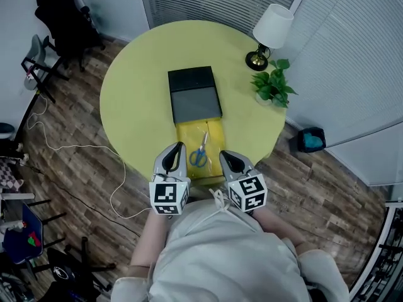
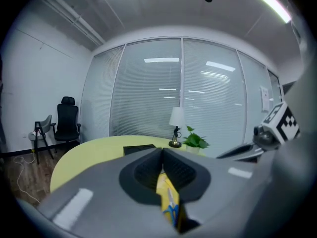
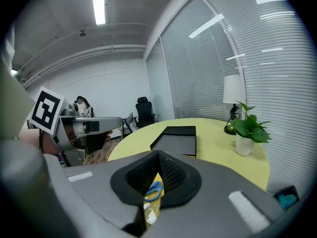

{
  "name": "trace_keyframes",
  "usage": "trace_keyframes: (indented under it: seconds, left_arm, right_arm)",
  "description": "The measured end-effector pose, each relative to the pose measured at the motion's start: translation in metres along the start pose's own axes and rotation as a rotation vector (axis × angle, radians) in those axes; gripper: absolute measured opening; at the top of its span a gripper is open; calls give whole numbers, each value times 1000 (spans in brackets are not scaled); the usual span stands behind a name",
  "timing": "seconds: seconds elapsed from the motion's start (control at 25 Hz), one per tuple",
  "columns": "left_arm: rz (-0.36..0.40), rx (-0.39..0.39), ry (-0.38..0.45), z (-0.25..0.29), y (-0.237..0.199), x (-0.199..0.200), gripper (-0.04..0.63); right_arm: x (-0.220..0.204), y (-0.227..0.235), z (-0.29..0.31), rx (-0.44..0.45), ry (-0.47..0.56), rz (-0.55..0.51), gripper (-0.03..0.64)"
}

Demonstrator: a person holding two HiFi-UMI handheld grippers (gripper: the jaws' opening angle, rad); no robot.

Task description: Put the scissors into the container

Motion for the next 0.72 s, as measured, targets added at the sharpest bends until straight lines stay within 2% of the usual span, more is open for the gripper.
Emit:
trace_keyframes:
  seconds: [0.16,0.4,0.72]
  left_arm:
    - [20,13,-11,0,-2,0,6]
    - [5,14,-16,-2,-6,-2,6]
    - [11,15,-63,-4,-8,-11,6]
  right_arm:
    - [2,0,1,-13,6,-1,0]
    - [-1,-3,7,5,-15,4,0]
    - [-7,-9,11,23,-50,5,0]
Point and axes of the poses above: the fingertips, and each gripper's own axes: z forward along the fingers, y to its right, x out of its top, the point moved 3 cm from there along -z, backward along the fingers, and after that the axes turned 2 degrees about -x, right-handed, at the moved point
